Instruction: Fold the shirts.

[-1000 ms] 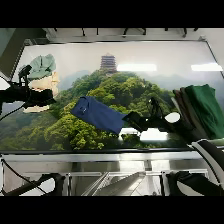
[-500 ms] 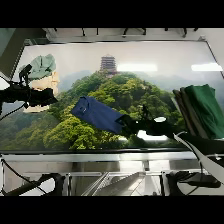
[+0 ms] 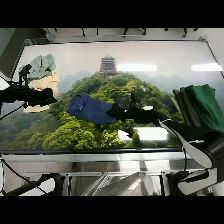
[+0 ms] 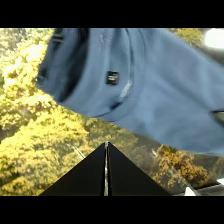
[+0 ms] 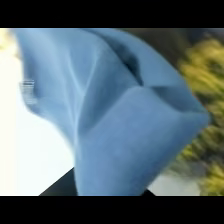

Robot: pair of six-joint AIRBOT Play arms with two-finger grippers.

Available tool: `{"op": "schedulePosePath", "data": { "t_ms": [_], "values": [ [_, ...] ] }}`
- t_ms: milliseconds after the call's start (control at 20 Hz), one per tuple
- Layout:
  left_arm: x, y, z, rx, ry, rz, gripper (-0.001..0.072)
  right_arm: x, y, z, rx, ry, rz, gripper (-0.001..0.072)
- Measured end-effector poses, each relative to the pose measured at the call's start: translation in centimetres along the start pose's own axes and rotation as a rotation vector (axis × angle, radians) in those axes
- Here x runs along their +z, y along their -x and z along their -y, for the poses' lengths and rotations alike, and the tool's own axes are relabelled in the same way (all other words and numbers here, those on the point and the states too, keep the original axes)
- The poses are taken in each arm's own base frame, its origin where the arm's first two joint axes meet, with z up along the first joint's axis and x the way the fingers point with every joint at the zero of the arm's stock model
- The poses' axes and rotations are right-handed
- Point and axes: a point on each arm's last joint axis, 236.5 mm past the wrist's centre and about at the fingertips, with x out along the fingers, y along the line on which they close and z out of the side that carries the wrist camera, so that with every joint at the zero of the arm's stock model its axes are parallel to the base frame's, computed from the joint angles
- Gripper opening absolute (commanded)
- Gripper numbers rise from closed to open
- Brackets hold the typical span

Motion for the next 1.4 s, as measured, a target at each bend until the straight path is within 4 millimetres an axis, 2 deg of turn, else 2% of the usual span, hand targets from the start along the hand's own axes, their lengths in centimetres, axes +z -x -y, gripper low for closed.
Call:
{"op": "schedulePosePath", "data": {
  "t_ms": [150,400,500,600,750,1000,1250,1400],
  "values": [
    [0.0,0.0,0.0,0.0,-0.002,0.001,0.0017,1.0,4.6,-5.0,0.04,0.102,0.042,0.0025],
    [0.3,0.0,0.6,-0.023,0.002,0.013,0.0017,3.1,15.2,-15.0,0.159,0.262,0.278,0.0024],
    [0.4,0.0,1.0,-0.043,0.006,0.018,0.0017,4.5,19.7,-18.0,0.206,0.301,0.399,0.0024],
    [0.5,0.0,1.4,-0.058,0.01,0.022,0.0017,6.5,23.8,-19.7,0.225,0.325,0.513,0.0024],
    [0.6,0.1,1.6,-0.069,0.012,0.024,0.0017,9.8,29.3,-21.1,0.233,0.351,0.647,0.0024],
    [0.4,0.0,1.8,-0.076,0.007,0.018,0.0017,16.0,37.1,-21.4,0.197,0.386,0.785,0.0024],
    [0.3,0.1,1.8,-0.075,-0.004,0.014,0.0017,22.6,43.6,-20.6,0.152,0.423,0.878,0.0024],
    [0.3,0.1,1.7,-0.071,-0.005,0.013,0.0017,26.0,46.7,-19.9,0.135,0.449,0.907,0.0024]
  ]
}}
